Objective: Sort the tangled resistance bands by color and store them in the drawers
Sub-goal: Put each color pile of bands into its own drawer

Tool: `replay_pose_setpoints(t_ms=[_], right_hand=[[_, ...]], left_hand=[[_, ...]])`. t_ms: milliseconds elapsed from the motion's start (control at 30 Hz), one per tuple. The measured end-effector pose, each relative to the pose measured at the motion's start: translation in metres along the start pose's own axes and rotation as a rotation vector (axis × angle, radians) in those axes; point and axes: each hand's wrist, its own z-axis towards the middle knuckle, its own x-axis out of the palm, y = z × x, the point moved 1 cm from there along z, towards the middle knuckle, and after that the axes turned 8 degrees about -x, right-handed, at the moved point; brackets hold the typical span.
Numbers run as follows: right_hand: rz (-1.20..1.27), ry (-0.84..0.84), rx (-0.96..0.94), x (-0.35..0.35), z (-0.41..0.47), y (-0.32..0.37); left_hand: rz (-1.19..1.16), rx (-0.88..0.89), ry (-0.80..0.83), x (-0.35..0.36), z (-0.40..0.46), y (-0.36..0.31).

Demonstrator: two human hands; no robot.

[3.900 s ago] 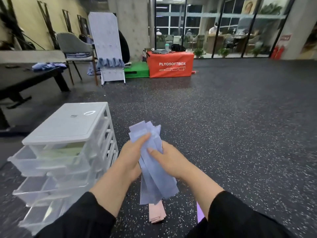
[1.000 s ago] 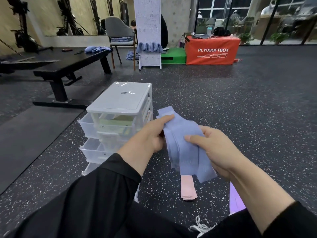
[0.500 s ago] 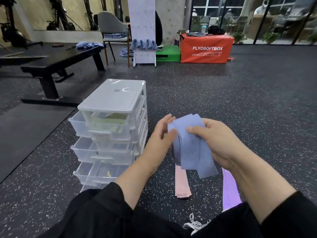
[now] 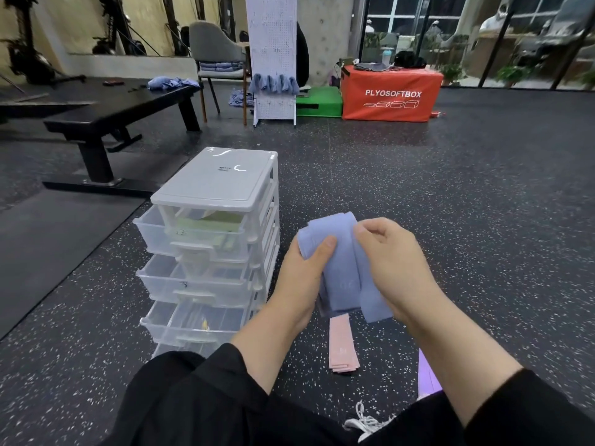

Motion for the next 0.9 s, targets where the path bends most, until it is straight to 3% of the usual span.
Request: replay_pose_setpoints(t_ms=[300,467,533,633,700,900], right_hand=[[-0.282,0.019,-0.165,0.011,0.001,-0.002],[-0.070,0.046,-0.027,0.018,-0.001,-0.004],[-0.002,0.198,0.040,0.025,-0.006,-0.006],[-0.111,0.452,0.041,0.042,-0.013,-0.009],[-0.128,0.497,0.039,0.054,-0.014,-0.009],[0.163,0.660,0.180,0.093,-0.014,-0.007]], left_hand=[[-0.220,-0.114,0.129,0.006,-0.009,-0.005],[-0.278,-0.167,-0.053,-0.007,-0.010,-0.011],[-0.297,-0.176,-0.094,-0.014,-0.011,-0.014],[-0.309,-0.155,-0.203,-0.026,-0.010,-0.016],[-0.320,-0.136,-0.288,-0.036,-0.009,-0.018],[-0.337,-0.134,-0.399,-0.084,-0.015,-0.027]])
